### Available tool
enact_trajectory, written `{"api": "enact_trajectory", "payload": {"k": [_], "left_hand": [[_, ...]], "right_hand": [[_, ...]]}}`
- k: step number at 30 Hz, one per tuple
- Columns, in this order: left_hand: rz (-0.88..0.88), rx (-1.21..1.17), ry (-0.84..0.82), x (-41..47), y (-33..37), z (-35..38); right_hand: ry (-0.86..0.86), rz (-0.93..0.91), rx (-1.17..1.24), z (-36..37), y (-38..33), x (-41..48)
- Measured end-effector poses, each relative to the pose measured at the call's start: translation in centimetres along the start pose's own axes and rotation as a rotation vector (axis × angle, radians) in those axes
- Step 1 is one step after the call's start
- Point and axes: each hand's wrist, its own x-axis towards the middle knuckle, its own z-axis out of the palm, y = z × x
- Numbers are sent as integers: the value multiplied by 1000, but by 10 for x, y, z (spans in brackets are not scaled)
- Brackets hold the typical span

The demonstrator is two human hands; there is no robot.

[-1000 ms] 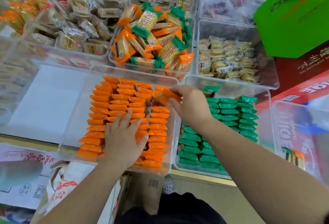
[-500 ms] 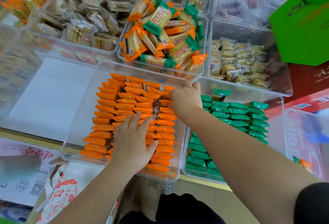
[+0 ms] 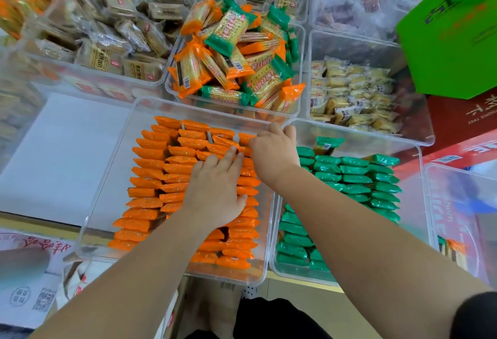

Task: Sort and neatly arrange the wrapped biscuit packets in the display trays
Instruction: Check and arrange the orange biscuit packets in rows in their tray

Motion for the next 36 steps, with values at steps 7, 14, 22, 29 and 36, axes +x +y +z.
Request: {"api": "enact_trajectory", "payload": {"k": [7, 14, 22, 29, 36], "left_hand": [[-32, -4, 3, 9, 5, 0], [64, -23, 181, 6, 14, -4], [16, -344, 332, 0, 27, -23], [-262, -900, 224, -49, 39, -57], [-504, -1333, 197, -116, 63, -90]], "right_hand": [[68, 18, 31, -4, -3, -3], [227, 39, 77, -18, 22, -27], [462, 124, 323, -19, 36, -77], [212, 394, 1481, -25, 56, -153], [138, 384, 1776, -25, 53, -212]]}}
